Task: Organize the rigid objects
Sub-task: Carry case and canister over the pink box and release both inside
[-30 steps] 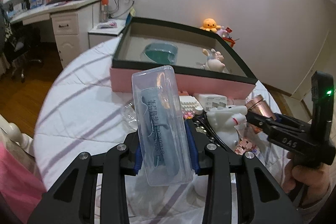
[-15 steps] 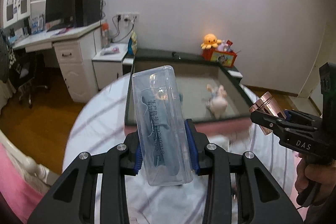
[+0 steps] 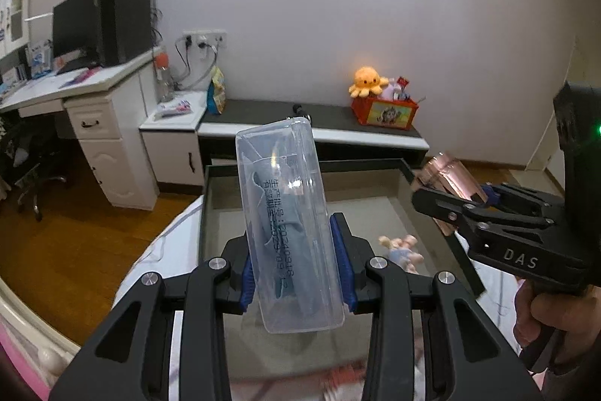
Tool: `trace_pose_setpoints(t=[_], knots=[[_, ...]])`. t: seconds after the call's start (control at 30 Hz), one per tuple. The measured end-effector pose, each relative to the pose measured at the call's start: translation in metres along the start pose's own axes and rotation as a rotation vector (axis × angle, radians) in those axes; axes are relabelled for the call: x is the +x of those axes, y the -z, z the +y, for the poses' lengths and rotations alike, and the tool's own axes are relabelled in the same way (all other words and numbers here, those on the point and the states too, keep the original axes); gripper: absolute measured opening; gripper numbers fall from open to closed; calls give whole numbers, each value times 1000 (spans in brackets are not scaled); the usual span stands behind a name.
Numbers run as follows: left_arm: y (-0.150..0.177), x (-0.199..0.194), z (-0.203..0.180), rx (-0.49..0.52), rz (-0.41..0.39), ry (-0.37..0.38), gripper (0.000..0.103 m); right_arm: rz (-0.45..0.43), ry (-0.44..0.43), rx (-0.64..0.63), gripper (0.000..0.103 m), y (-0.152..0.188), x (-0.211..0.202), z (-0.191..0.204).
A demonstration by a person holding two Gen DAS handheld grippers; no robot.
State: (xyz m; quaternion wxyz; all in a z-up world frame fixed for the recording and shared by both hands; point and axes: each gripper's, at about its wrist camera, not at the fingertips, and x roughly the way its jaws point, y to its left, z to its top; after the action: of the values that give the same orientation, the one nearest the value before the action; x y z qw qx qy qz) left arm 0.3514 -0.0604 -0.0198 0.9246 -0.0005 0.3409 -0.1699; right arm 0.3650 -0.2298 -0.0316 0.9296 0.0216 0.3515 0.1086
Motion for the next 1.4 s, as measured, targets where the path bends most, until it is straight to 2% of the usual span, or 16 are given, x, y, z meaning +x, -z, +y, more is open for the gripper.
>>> trace_pose_setpoints(t=[0.3, 0.5, 0.6, 0.67, 0.7, 0.73, 0.77, 0.8, 0.87, 0.9, 0.93, 1.0, 1.17, 1.4], knots=[[-14, 96, 8, 0, 165, 17, 36, 139, 22, 55, 48, -17, 78, -29], [-15, 119, 9, 5, 240, 30, 36, 225, 36, 72, 48, -15, 109, -39], [-13, 124, 7, 16, 282, 13, 38, 272, 30, 88, 49, -12, 118, -43], [-10, 124, 6, 22, 303, 6, 51, 288, 34, 90, 49, -12, 120, -43], [-10, 123, 6, 23, 301, -1, 68, 297, 44, 87, 49, -11, 121, -44], [-10, 119, 6, 24, 291, -8, 83, 302, 46, 89, 54, -10, 121, -44], [-10, 115, 5, 29, 278, -21, 89, 297, 39, 97, 56, -10, 119, -45], [-10, 108, 5, 34, 259, -36, 96, 290, 15, 111, 62, -10, 115, -46], [-10, 95, 7, 31, 233, -64, 97, 281, -14, 111, 74, -11, 108, -39], [-10, 88, 11, 26, 221, -76, 97, 269, 7, 105, 92, -12, 102, -36], [-11, 80, 14, 15, 205, -77, 98, 258, 32, 99, 103, -12, 97, -34], [-10, 57, 21, -17, 155, -59, 100, 223, 26, 115, 103, -12, 83, -33], [-5, 0, 22, -19, 44, -90, 103, 122, 12, 173, 103, -6, 37, -30], [16, -76, 10, -5, -79, -116, 103, -28, 63, 159, 103, 12, -46, 4]])
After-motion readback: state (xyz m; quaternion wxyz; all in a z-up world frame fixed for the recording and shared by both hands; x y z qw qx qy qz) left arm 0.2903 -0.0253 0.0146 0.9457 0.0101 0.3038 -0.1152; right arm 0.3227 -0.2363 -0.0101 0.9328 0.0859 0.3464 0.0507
